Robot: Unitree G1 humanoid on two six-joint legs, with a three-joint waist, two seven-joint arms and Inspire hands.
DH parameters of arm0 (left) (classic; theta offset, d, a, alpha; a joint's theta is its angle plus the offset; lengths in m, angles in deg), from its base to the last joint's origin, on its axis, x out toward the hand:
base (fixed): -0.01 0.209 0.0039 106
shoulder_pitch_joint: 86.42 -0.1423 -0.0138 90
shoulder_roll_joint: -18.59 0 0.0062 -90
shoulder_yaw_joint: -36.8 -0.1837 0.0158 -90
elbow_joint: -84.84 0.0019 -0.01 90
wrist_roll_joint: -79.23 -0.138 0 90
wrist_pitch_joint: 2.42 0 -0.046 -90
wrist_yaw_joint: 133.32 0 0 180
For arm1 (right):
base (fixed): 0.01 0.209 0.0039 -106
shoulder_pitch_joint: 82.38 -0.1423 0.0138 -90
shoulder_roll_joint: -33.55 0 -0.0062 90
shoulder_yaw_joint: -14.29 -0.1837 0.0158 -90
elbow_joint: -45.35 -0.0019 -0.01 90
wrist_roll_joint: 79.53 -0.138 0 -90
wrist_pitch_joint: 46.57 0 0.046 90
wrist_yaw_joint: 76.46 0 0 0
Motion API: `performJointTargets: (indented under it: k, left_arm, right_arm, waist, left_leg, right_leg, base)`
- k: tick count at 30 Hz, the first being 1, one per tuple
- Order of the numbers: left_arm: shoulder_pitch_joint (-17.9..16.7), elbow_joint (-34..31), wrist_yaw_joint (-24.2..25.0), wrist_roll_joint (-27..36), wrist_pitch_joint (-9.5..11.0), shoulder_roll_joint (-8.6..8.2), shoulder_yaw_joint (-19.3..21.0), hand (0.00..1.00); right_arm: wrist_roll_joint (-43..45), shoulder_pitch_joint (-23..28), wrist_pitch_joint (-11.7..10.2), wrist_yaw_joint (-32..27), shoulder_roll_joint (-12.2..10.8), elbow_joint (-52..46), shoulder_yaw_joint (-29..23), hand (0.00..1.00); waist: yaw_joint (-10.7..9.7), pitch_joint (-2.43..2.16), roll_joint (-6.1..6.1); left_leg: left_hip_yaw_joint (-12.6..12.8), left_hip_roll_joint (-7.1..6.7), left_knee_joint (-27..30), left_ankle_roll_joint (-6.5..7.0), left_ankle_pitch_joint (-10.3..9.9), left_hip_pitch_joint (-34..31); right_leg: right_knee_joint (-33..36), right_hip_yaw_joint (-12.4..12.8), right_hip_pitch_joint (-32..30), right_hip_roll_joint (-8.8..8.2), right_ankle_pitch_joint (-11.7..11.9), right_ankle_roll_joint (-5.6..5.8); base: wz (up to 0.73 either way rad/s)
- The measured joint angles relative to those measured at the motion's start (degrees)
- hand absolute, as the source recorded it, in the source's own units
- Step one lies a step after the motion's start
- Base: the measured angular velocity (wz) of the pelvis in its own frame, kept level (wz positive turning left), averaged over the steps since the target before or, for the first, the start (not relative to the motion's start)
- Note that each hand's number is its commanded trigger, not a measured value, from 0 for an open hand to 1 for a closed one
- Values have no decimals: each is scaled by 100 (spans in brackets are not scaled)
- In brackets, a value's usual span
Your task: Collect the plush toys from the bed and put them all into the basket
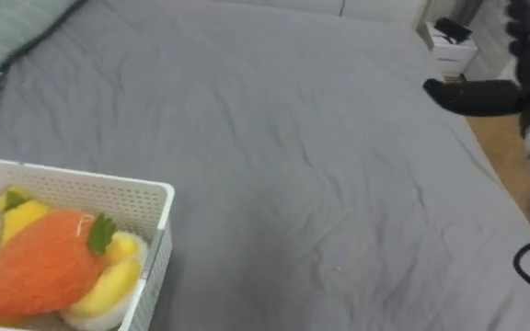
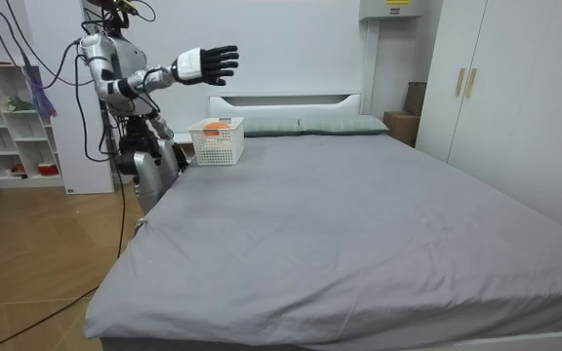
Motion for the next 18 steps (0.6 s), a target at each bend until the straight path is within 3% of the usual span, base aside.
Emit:
performJointTargets:
  k: [3, 7, 10, 15, 18]
  left_arm:
    - [-108, 3, -2, -1, -10, 15, 150, 0]
    - [-199, 122, -6, 7, -57, 19, 385, 0]
    - [-249, 121, -17, 9, -85, 21, 498, 0]
    - [-266, 187, -44, 4, -121, 22, 644, 0]
    - [-310, 186, -75, 8, -130, 21, 678, 0]
  right_arm:
    - [-241, 441, -36, -156, -1, 5, -246, 0]
    - [-637, 816, -74, -285, -1, 388, -607, 0]
    - [-654, 1182, -76, -527, -8, 817, -816, 0]
    - [-1177, 1879, -176, -845, -43, 1464, -996, 0]
    - [-1530, 2097, -177, -1111, -219, 1939, -1189, 0]
  waist:
    - [-117, 7, 8]
    - [-418, 26, 1]
    - [-446, 36, -6]
    - [-578, 42, -18]
    - [-611, 40, -13]
  left_leg:
    - [153, 60, -21, -43, -31, 34]
    - [252, 129, -35, -96, -62, 78]
    - [369, 187, -17, -139, -92, 83]
    - [437, 225, 38, -187, -120, 33]
    - [506, 254, 43, -212, -132, 23]
  right_leg:
    - [-19, 79, -25, 63, 9, -13]
    - [-14, 181, -36, 131, 9, -17]
    - [-14, 285, -80, 186, 16, -45]
    - [-16, 341, -144, 188, -34, -188]
    - [-11, 362, -215, 213, -52, -221]
  base:
    - [-21]
    - [-16]
    - [-20]
    - [-8]
    - [-11]
